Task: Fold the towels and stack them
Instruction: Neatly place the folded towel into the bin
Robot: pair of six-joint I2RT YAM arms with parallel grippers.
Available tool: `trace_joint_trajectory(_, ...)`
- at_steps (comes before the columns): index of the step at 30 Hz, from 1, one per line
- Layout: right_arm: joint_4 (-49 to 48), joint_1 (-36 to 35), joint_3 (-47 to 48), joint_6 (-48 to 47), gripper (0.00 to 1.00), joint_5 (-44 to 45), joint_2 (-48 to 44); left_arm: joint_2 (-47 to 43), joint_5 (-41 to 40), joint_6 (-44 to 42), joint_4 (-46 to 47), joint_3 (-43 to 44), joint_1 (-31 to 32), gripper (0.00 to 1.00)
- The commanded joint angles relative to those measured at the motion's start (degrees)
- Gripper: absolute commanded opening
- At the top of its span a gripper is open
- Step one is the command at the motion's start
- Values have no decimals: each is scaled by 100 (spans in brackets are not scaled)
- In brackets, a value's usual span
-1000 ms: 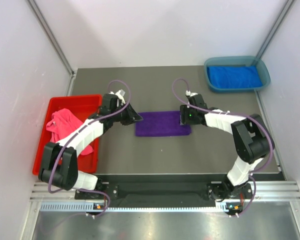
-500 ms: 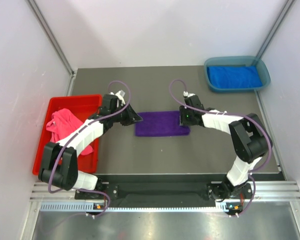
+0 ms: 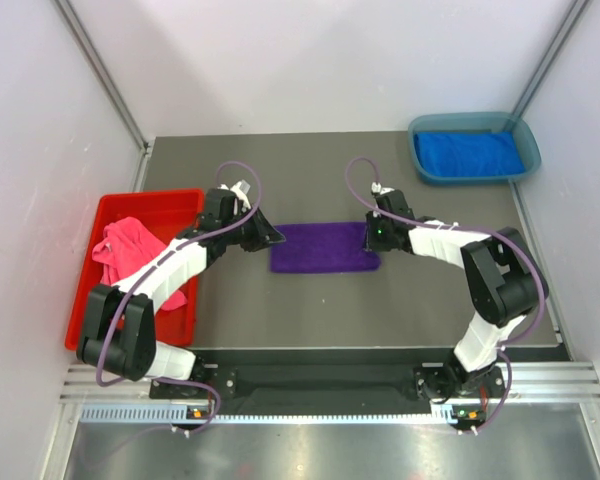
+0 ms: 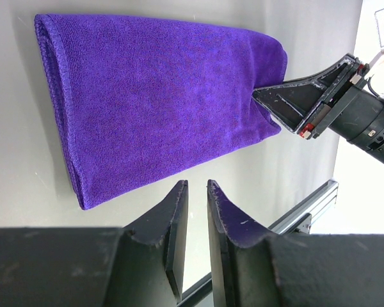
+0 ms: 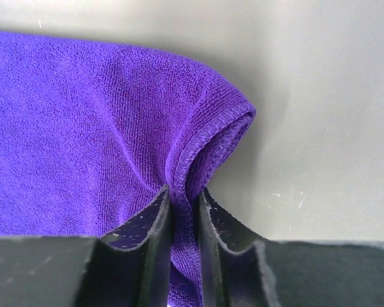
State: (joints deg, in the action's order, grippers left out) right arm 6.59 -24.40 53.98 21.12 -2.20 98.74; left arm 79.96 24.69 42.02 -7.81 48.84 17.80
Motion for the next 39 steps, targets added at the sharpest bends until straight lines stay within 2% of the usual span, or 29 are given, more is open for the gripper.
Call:
trace_joint_trajectory(1,272,-3,60,-82,16,193,-92,-183,106,-62,96,108,22,23)
trace_joint_trajectory(2,307,-38,87,-91,11,193,-109,-174,98,-62,96,100,22,23)
trace_joint_trajectory(6,693,-231,393,-249,1,825,-101,-218,98,-45,43,135,22,22)
trace_joint_trajectory(19,1494,-381,1799,-1250,0,3075,636,-640,-342,-273,-677,486,22,19)
trace_joint_trajectory(24,1661,-337,2941,-1795,0,3998,1410,-815,-447,-300,-836,565,21,17)
trace_joint_trajectory(28,1731,-197,3890,-2295,0,4447,2384,-895,-553,-440,-1099,697,22,16)
trace_joint_trajectory(34,1881,-38,5814,-3034,0,4930,3667,-833,-693,-879,-1679,1048,22,15)
trace_joint_trajectory(35,1933,-29,6383,-3140,0,5052,3835,-825,-719,-967,-1740,1066,13,15)
trace_joint_trajectory(39,2013,23,7521,-3597,0,5343,4486,-719,-755,-1108,-1776,1075,13,15)
